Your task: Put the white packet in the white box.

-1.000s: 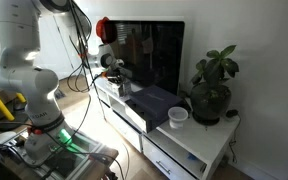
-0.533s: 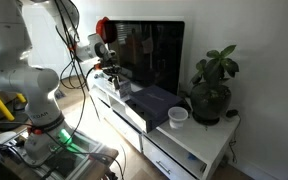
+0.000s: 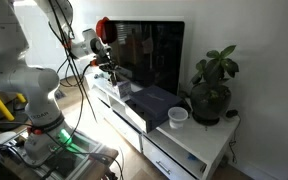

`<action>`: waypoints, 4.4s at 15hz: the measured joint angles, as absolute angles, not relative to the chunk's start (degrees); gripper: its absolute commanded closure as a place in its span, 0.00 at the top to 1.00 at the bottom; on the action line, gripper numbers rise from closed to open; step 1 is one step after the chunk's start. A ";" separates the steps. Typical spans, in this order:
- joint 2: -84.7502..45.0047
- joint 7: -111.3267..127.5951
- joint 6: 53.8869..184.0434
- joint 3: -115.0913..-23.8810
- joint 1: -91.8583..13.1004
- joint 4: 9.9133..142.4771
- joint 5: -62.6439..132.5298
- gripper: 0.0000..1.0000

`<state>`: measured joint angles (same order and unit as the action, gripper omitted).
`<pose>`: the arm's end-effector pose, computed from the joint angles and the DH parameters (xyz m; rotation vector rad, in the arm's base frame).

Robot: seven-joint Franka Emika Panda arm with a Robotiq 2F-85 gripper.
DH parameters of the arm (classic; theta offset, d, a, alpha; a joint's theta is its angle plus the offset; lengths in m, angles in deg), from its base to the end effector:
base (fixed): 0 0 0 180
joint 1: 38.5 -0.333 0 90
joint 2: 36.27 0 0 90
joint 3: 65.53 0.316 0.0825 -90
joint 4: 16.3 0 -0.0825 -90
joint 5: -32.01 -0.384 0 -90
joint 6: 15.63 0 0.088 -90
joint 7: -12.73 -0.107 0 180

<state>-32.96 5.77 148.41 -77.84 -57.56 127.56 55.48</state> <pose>0.4837 0.0790 0.2868 2.9091 0.5542 0.4593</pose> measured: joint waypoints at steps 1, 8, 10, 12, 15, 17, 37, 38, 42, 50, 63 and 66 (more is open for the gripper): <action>-32.96 5.78 148.41 -77.84 -57.56 127.56 55.48 0.05; -32.95 6.97 151.14 -76.66 -59.31 125.46 62.84 0.05; -32.77 7.66 152.98 -76.05 -60.23 124.77 66.15 0.05; -31.92 9.92 155.60 -75.22 -60.97 124.51 67.61 0.05; -29.02 15.74 159.10 -73.64 -61.50 124.31 68.03 0.05; -26.59 18.88 159.95 -73.27 -61.57 123.42 69.40 0.05; -6.33 12.30 165.86 -84.46 -69.28 105.44 80.63 0.05; -5.89 10.61 165.61 -84.65 -69.47 104.99 79.77 0.05; -4.97 4.71 163.20 -84.24 -69.59 104.23 74.50 0.05; -3.57 -8.00 156.32 -85.86 -71.67 102.51 69.06 0.05; -2.10 -19.52 156.60 -85.00 -70.91 101.26 60.54 0.81; -2.18 -20.53 158.92 -84.68 -70.87 100.40 59.74 0.99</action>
<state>-2.18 -20.53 158.92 -84.68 -70.87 100.40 59.74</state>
